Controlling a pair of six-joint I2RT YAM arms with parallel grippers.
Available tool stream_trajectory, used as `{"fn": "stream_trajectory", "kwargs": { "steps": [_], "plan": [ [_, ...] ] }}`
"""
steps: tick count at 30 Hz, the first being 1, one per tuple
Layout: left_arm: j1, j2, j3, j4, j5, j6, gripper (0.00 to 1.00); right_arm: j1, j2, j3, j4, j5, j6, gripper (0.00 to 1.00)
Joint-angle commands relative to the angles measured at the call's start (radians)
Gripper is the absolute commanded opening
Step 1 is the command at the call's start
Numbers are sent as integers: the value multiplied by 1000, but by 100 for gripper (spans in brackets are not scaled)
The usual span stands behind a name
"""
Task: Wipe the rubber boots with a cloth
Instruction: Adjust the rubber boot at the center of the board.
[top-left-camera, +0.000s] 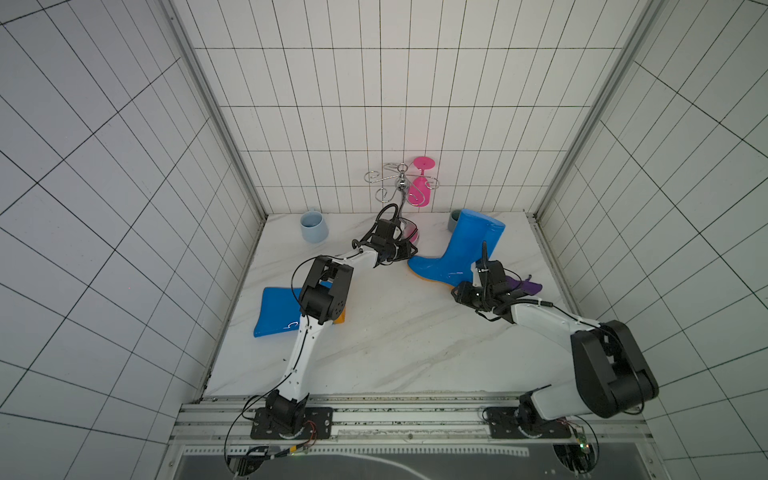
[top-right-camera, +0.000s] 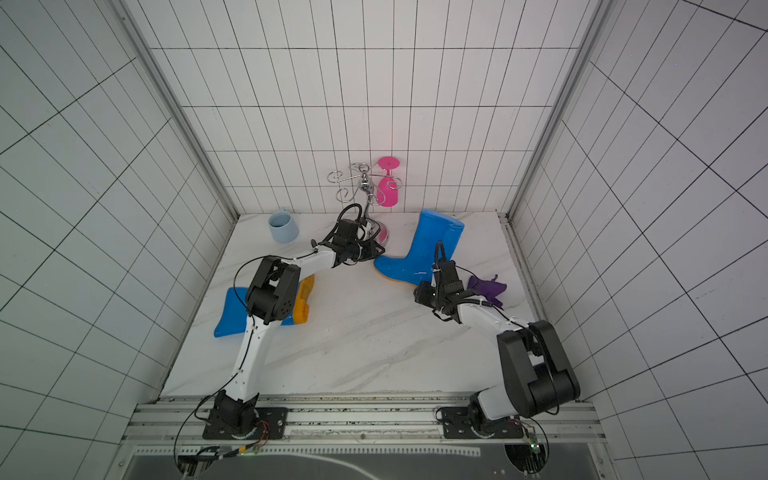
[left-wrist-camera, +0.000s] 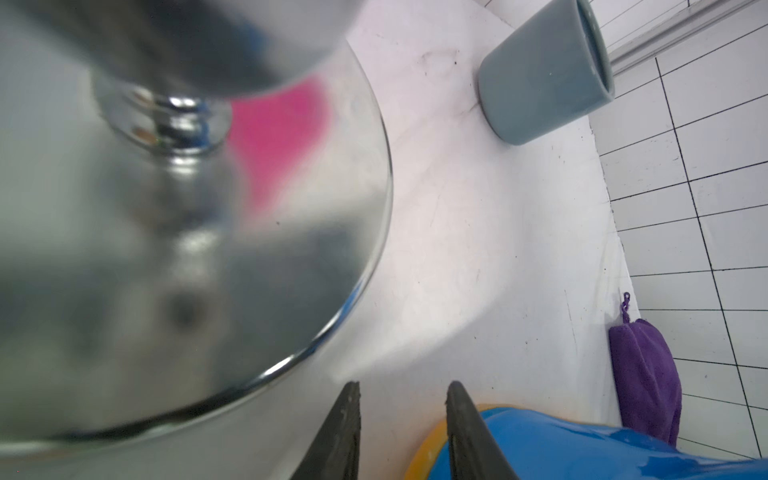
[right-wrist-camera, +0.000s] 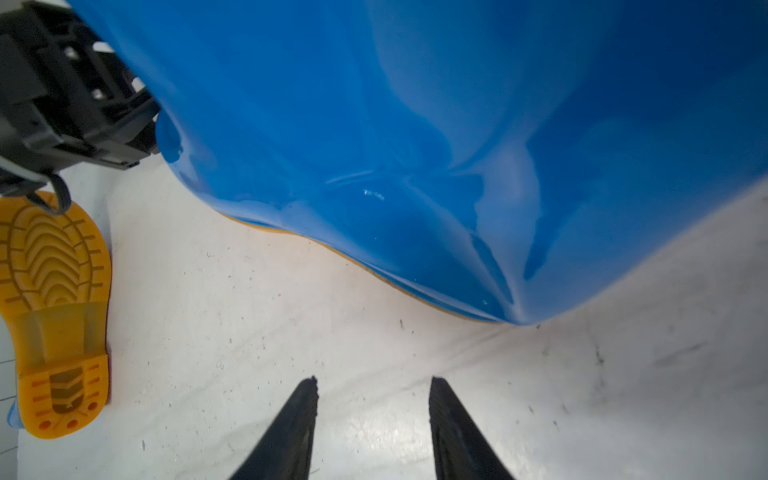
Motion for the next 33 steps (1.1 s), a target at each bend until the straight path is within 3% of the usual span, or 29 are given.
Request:
{"fn": "stream_trajectory", "kwargs": {
  "steps": [1,11,19,27,33],
  "plan": [
    [-14,30,21,-14,10,25,34,-14,53,-54,85,-85,61,46],
    [-60,-32,-102,43,16,4,34,-62,47,-103,131,-55,72,46],
    [-82,-77,-220,88,33,-15,34,-151,160,-82,229,-92,61,45],
    [-118,-91,-263,145,64,-56,34,-240,328,87,271,-141,40,45],
    [-162,-48,-216,162,71,-79,34,-311,429,214,252,-185,6,46]
  ]
}}
